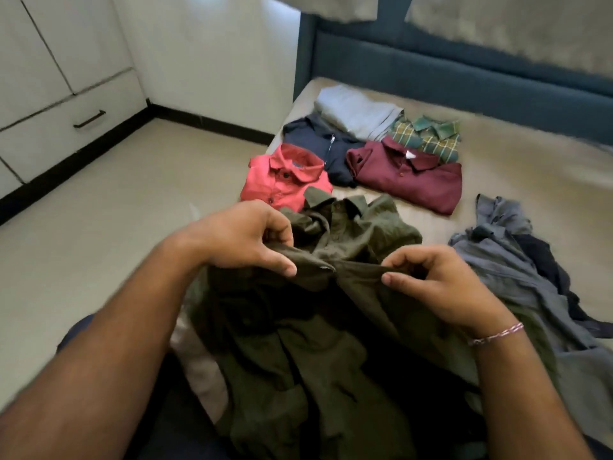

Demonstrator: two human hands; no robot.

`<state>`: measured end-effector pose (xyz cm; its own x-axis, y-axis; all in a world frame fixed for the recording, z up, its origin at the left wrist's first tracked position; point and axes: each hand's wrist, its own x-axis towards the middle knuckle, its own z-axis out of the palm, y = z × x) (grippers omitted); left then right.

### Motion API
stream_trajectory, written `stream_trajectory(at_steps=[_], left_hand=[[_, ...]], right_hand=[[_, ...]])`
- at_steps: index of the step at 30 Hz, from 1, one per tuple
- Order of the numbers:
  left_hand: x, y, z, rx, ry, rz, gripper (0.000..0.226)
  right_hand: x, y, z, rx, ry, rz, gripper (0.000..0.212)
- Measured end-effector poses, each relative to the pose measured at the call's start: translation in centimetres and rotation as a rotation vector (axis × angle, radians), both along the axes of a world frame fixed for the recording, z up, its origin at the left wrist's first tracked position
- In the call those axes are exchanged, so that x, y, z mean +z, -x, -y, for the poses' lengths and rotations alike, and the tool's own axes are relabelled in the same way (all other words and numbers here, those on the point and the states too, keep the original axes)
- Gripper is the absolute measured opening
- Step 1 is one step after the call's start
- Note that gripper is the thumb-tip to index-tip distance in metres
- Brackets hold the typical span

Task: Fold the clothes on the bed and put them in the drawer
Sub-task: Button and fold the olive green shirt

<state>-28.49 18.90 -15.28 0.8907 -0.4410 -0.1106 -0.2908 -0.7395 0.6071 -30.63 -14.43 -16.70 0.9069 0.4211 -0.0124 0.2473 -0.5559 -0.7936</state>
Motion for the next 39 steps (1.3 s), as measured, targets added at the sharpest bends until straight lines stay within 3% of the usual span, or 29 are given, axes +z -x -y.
stream_trajectory(at_steps=[3, 7, 10, 12, 15, 17, 20, 24, 27, 31, 35, 39], left_hand=[[2.5, -3.5, -0.5, -0.101, 0.129, -0.096, 0.016], [4.9, -10.6, -0.1, -0.051, -0.121, 0.142, 0.024], [7.4, -14.8, 2.1, 0.272, -0.13, 0.513, 0.014], [8.7, -15.5, 3.9, 0.534, 0.076, 0.768, 0.007], [8.7, -13.5, 6.1, 0.609, 0.298, 0.948, 0.01], [5.9, -9.7, 6.9, 0.562, 0.361, 0.908, 0.011], [-1.4, -3.4, 8.1, 0.541, 0.349, 0.653, 0.011], [-8.3, 4.9, 10.2, 0.562, 0.468, 0.31, 0.014], [-9.6, 9.5, 11.1, 0.541, 0.623, 0.18, 0.01], [-9.1, 11.7, 11.3, 0.58, 0.725, 0.263, 0.003], [-8.4, 11.8, 11.0, 0.613, 0.806, 0.316, 0.014], [-8.1, 11.3, 9.7, 0.698, 0.722, 0.512, 0.024]], right_hand=[[0.7, -3.0, 0.7, -0.03, 0.005, -0.068, 0.023], [3.2, -8.0, 1.2, 0.0, -0.033, -0.086, 0.01], [6.0, -11.9, 0.4, -0.276, -0.184, 0.163, 0.01], [8.3, -14.0, -0.5, -0.494, -0.29, 0.388, 0.011], [10.9, -13.8, -1.2, -0.613, -0.234, 0.613, 0.011], [10.1, -9.8, -2.0, -0.598, -0.156, 0.635, 0.009], [4.2, -3.2, -3.3, -0.534, -0.103, 0.454, 0.015], [-3.6, 3.6, -5.1, -0.539, -0.279, 0.08, 0.012], [-5.1, 7.2, -5.9, -0.538, -0.433, -0.078, 0.008], [-4.7, 9.4, -6.9, -0.581, -0.548, -0.076, 0.006], [-4.2, 10.0, -7.5, -0.56, -0.687, -0.139, 0.004], [-4.5, 10.3, -7.4, -0.567, -0.595, -0.083, 0.01]])
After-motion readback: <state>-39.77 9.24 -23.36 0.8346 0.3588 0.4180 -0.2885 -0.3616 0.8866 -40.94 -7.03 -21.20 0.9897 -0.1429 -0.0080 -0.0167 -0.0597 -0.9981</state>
